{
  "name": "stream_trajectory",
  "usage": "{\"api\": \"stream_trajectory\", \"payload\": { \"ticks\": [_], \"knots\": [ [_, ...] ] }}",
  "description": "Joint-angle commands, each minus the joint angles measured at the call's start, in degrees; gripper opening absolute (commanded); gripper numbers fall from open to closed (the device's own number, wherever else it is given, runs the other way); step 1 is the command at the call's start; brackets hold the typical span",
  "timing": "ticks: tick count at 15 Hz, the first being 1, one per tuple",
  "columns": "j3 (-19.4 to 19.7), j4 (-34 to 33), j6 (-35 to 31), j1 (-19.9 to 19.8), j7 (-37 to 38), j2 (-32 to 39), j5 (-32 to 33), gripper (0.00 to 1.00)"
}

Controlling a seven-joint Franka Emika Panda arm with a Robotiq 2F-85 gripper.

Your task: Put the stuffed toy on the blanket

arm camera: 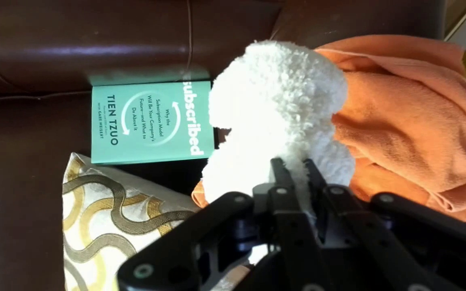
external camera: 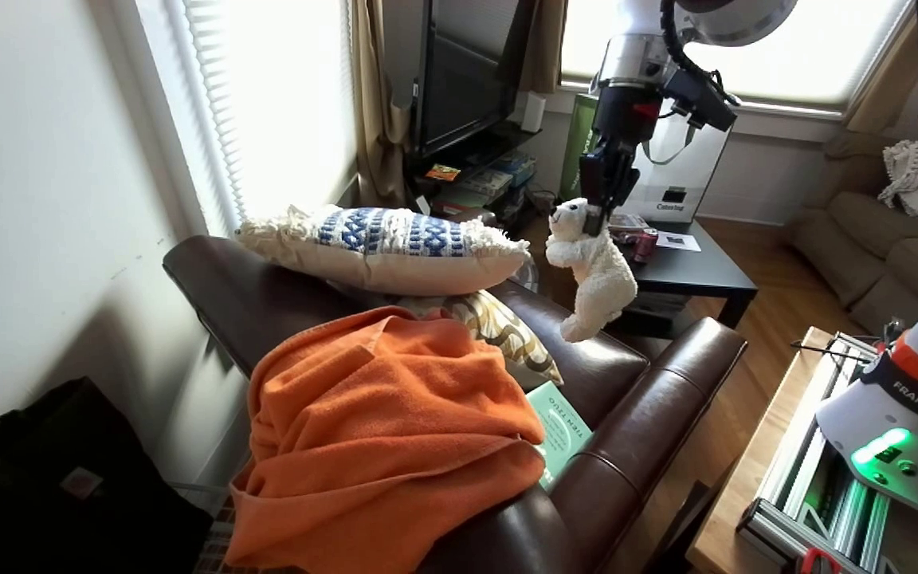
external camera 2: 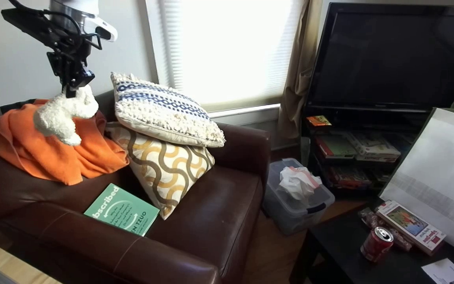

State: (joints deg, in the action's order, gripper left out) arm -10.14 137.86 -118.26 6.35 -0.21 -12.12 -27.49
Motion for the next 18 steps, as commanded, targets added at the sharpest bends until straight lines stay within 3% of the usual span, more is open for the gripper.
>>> {"api": "stream_trajectory", "payload": {
  "ticks": [1, 2, 5, 9, 13, 18],
  "knots": [
    [1.35, 0.22, -0.05, 1.02, 0.16, 0.21, 0.3, 0.12],
    [1.81, 0.36, -0.05, 0.75, -0.1, 0.67, 0.31, 0.03],
    [0.56, -3.09, 1.12, 3.52, 3.41, 5.52, -8.62, 0.03],
    [-4.73, -10.88, 1.65, 8.3, 13.17, 10.46, -15.51, 0.03],
    [-8.44, -21.47, -1.18, 11.6, 26.78, 17.64, -15.97, 0.03],
    [-7.69, -31.16, -3.85, 14.04, 43.52, 28.05, -12.35, 0.03]
  ]
}}
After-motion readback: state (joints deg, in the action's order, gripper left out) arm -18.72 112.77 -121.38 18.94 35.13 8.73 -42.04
